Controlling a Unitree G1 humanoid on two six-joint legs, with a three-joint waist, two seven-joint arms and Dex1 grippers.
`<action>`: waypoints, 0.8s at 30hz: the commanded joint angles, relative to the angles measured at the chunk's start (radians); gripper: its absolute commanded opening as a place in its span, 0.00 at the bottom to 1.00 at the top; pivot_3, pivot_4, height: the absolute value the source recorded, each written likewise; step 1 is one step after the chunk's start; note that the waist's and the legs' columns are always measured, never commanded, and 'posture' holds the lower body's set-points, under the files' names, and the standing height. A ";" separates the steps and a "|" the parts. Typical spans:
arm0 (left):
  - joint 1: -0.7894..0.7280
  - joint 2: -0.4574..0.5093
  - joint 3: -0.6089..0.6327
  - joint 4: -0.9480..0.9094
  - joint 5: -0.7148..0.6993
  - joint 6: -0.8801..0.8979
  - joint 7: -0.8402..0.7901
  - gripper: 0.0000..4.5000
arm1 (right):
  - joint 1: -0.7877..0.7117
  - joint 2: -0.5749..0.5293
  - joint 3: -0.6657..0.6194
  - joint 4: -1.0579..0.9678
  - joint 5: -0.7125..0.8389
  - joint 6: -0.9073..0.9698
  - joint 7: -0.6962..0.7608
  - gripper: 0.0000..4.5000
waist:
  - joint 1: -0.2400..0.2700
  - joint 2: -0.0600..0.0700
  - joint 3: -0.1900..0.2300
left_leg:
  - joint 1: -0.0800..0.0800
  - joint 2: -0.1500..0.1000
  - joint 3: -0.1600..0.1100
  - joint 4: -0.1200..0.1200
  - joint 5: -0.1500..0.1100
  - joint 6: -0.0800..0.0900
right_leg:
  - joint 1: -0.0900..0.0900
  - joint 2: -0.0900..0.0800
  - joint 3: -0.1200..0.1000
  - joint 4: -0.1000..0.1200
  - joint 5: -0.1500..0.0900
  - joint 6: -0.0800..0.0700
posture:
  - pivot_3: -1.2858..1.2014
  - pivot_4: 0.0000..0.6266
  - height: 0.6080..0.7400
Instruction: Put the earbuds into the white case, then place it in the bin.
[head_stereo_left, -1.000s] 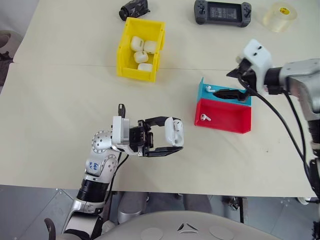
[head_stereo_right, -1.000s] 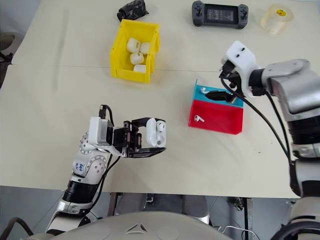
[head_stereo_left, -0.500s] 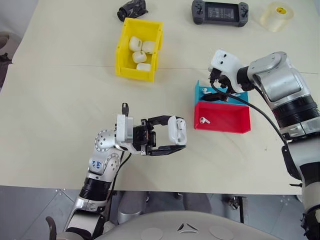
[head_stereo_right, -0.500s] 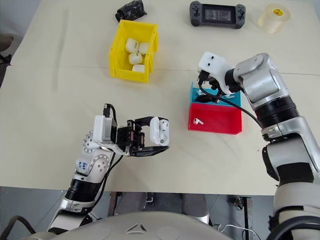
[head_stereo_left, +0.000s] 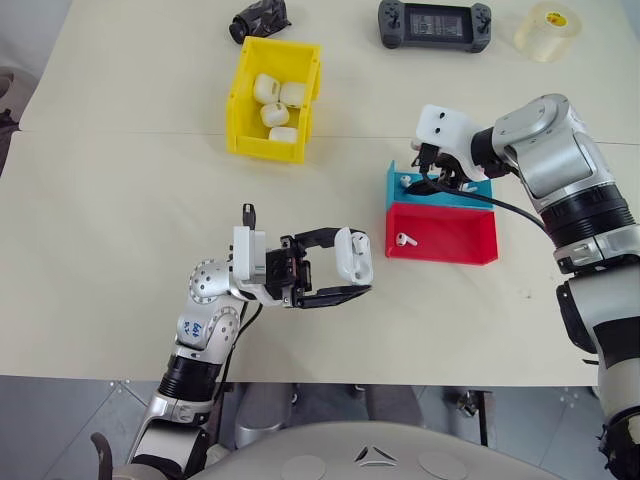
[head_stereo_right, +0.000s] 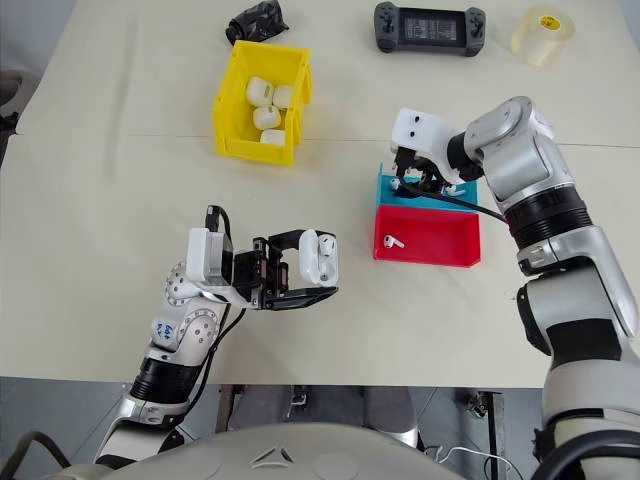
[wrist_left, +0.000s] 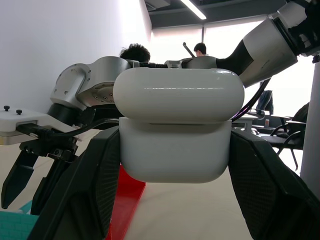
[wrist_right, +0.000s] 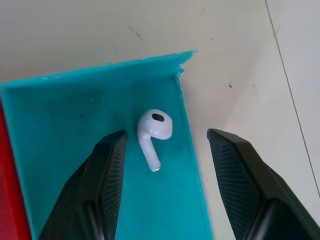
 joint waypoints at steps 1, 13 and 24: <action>-0.010 -0.002 0.001 -0.032 -0.004 -0.013 0.002 0.62 | -0.001 0.012 -0.011 0.016 -0.022 -0.025 0.014 0.59 | -0.001 0.000 0.000 | 0.000 0.000 0.000 0.000 0.000 0.000 | 0.000 0.000 0.000 0.000 0.000 0.000 | 0.52 0.24 1.00; -0.001 0.007 0.005 -0.049 -0.004 -0.011 0.014 0.62 | -0.007 0.045 -0.020 0.066 -0.063 -0.069 0.039 0.22 | -0.001 0.000 0.000 | 0.002 0.000 0.000 0.000 0.000 0.000 | 0.002 0.000 0.000 0.000 0.000 0.000 | 0.52 0.24 1.00; -0.012 0.009 0.007 -0.040 -0.002 -0.014 0.016 0.62 | 0.009 0.041 -0.056 0.046 -0.067 -0.060 0.045 0.22 | -0.001 0.000 0.000 | 0.002 0.000 0.000 0.000 0.000 0.000 | 0.002 0.000 0.000 0.000 0.000 0.000 | 0.52 0.24 1.00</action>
